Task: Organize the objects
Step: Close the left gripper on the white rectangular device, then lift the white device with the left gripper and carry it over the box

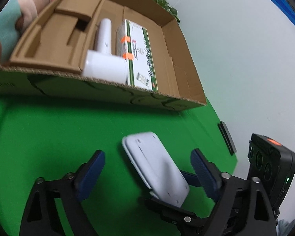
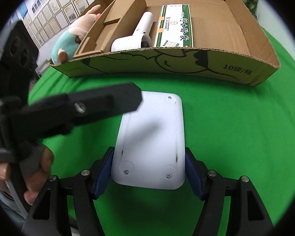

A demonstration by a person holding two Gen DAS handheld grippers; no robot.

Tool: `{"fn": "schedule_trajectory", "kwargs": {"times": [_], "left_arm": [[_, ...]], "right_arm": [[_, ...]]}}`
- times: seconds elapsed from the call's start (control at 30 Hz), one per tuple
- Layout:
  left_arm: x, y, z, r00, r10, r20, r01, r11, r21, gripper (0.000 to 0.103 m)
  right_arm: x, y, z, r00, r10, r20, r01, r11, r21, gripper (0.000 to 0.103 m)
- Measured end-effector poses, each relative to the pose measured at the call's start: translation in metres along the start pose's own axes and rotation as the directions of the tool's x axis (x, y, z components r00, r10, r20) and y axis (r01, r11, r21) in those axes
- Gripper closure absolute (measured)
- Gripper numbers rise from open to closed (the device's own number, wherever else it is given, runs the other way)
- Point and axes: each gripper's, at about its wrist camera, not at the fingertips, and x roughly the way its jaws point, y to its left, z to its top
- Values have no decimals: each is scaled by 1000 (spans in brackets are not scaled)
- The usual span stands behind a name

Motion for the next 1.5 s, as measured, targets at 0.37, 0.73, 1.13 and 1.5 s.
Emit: {"fn": "schedule_trajectory", "kwargs": {"times": [0.37,0.73,1.13,1.5], "left_arm": [[11,-3,-8,999,27,-37,-27,1000,4,55],[8,1,-11,998,55,-38,-55,998,-2,67],[-18,-20,-9,995,95,11,-96,994,57,74],[-36,-49,11,992,108,71,-115,987,109,75]], "right_arm": [[-1,-5,-2,996,91,-2,-90,994,68,36],[2,1,-3,996,87,-1,-87,994,68,36],[-4,5,-5,995,99,32,-101,993,62,37],[-19,13,16,988,112,110,-117,992,42,37]]}}
